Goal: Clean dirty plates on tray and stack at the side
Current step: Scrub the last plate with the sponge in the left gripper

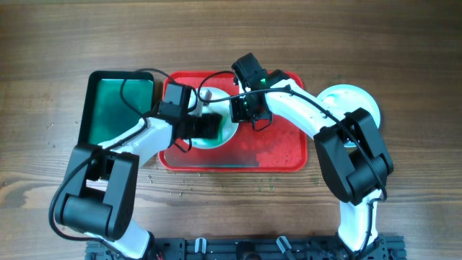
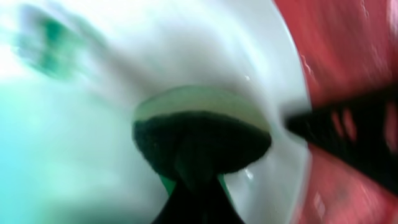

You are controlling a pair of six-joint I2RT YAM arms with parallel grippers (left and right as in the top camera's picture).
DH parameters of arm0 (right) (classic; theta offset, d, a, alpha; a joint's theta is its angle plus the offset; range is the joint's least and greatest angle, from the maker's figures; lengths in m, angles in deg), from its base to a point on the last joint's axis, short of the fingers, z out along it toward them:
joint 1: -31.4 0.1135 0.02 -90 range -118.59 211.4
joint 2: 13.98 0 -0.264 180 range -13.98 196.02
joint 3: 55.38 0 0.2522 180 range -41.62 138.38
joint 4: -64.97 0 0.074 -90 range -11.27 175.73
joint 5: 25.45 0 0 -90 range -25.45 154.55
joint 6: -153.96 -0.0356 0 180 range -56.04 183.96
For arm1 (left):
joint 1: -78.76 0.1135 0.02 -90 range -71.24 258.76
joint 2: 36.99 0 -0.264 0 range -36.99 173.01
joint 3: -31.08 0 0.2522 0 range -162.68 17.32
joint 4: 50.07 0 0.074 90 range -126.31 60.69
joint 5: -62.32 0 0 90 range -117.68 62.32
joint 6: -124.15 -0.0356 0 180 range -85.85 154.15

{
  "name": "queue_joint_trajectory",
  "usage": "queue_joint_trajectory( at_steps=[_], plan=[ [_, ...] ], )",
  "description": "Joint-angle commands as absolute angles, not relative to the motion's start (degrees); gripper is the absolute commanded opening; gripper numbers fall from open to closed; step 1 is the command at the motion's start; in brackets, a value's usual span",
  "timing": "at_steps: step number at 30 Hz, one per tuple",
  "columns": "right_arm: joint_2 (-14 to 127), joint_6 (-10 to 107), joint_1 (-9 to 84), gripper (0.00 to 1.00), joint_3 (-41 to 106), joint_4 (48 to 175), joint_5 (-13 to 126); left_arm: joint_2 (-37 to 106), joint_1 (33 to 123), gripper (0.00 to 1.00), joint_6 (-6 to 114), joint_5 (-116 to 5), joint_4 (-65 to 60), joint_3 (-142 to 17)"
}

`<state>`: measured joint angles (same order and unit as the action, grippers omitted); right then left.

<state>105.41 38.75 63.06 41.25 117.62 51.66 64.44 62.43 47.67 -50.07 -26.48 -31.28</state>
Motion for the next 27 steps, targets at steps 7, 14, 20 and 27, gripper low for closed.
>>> queue_joint_trajectory(
  at_steps=[7, 14, 20, 27],
  plan=[
    [107.01, 39.98, 63.59, 0.04, 41.3, 118.35, 49.83, 66.08, 63.17, 0.04, 81.77, -17.29, -19.07, -30.36],
    [107.01, 39.98, 63.59, 0.04, 41.3, 118.41, 49.8, 66.08, 63.1, 0.04, 56.59, -54.62, -30.39, -30.39],
    [107.01, 39.89, 63.59, 0.04, 41.3, 118.59, 48.95, 66.17, 63.1, 0.04, 53.53, -49.66, -35.51, -30.36],
    [107.01, 39.93, 63.59, 0.04, 41.3, 118.63, 48.95, 67.26, 63.58, 0.04, 53.05, -25.18, -32.76, -30.36]
  ],
)
